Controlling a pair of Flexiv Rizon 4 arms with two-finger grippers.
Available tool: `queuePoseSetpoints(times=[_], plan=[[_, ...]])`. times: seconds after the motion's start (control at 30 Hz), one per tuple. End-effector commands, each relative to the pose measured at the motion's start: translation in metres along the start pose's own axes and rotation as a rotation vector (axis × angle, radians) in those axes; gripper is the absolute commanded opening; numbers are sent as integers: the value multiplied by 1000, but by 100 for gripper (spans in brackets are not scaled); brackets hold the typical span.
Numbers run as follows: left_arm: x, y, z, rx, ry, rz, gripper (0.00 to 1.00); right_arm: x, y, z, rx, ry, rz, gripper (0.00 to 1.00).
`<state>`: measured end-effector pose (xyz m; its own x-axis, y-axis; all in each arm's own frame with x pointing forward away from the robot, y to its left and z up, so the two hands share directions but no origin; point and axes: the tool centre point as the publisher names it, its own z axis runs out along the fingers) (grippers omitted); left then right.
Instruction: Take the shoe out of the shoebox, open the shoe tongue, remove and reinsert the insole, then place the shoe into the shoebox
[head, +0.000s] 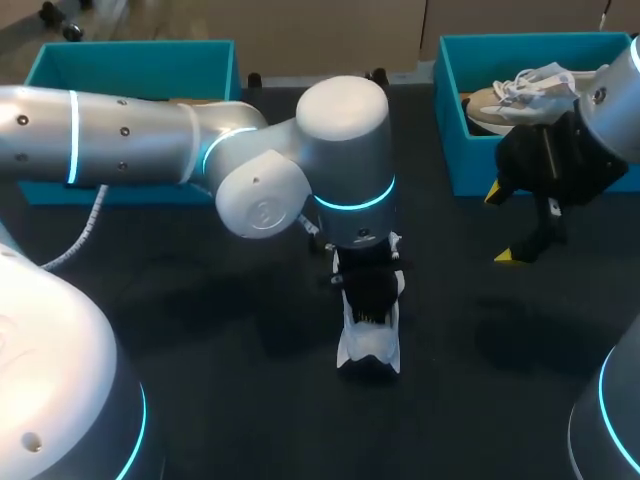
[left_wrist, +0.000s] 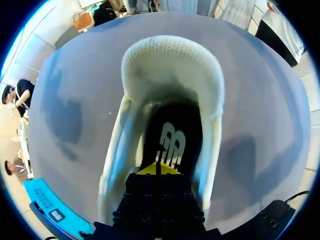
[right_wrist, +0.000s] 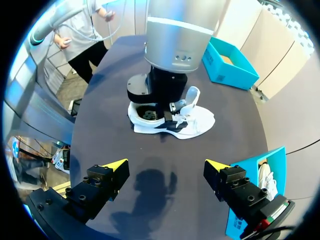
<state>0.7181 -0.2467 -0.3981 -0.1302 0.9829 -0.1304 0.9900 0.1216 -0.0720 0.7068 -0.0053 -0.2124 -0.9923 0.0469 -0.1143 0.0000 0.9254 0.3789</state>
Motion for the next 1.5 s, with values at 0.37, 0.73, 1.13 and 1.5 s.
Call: queuePoseSetpoints(times=[0.37, 0.73, 1.13, 1.5], plan=[[6, 8, -50, -160, -8, 81, 0, 0, 0, 1, 2, 0, 0, 100], [-3, 13, -62, -259, 20, 118, 73, 0, 0, 1, 2, 0, 0, 100], [-6, 17, -55, -223, 47, 102, 100, 0, 0, 1, 2, 0, 0, 100], [2, 24, -51, -197, 72, 77, 100, 0, 0, 1, 2, 0, 0, 100]])
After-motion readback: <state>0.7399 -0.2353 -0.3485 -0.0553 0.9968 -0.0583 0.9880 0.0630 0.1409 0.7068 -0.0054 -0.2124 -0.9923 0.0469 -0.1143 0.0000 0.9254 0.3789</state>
